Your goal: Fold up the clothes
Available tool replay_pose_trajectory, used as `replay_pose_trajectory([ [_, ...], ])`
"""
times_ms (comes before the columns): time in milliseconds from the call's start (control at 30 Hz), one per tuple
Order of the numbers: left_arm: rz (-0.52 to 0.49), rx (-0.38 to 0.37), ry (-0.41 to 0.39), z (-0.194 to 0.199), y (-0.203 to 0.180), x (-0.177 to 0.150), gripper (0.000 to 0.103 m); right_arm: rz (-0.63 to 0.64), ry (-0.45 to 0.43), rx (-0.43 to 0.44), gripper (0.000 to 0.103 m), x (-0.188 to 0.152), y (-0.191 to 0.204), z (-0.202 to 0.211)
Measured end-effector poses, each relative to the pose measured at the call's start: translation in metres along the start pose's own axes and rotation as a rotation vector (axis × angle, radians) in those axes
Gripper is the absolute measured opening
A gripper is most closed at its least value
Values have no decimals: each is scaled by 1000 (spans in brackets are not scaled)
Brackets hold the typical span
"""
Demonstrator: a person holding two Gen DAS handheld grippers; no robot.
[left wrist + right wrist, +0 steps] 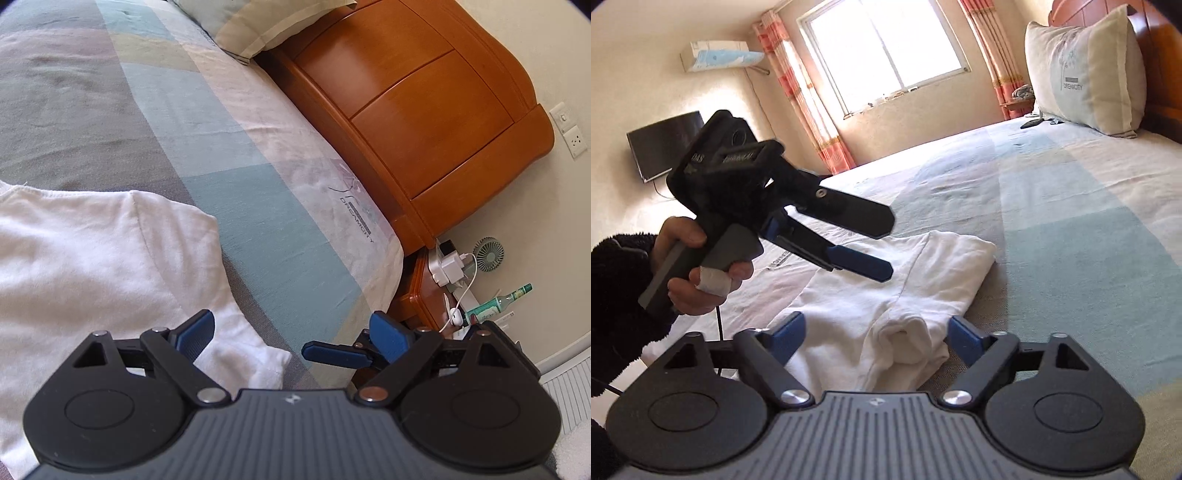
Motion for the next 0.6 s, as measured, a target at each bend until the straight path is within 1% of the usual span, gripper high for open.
replay_pose_trajectory([
  [67,10,-9,-4,-1,1,-2,91,24,27,-52,46,-2,-7,-6],
  [100,12,-18,-3,-1,0,-3,91,45,39,-81,42,-3,-8,-11],
  [133,12,-24,0,-2,0,-4,91,64,41,-89,39,-3,-9,-15],
  [200,9,-29,8,-3,-1,-6,91,107,41,-74,36,-5,-9,-21],
  [267,6,-31,15,-2,-1,-9,91,147,40,-60,21,-7,-8,-26],
  [333,15,-26,13,-3,1,-11,91,180,39,-51,13,-7,-4,-28],
  [400,26,-25,11,-3,2,-14,91,208,41,-84,12,-6,3,-25],
  [467,32,-30,13,-6,3,-17,91,208,53,-124,11,-5,7,-17],
  [533,43,-45,15,-10,4,-18,91,153,82,-140,11,-6,7,-10],
  [600,62,-62,21,-16,6,-19,91,49,120,-93,11,-11,1,-6],
])
Point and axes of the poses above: each gripper's, at about its wrist camera, not at the fingertips, and z roughly against the way its jaws point, y to its left, x to its top, the point moved 2 cm from there along -z, roughly the way its jaws point, and after that the axes turned 14 degrees about -x, right-handed, at the moved point
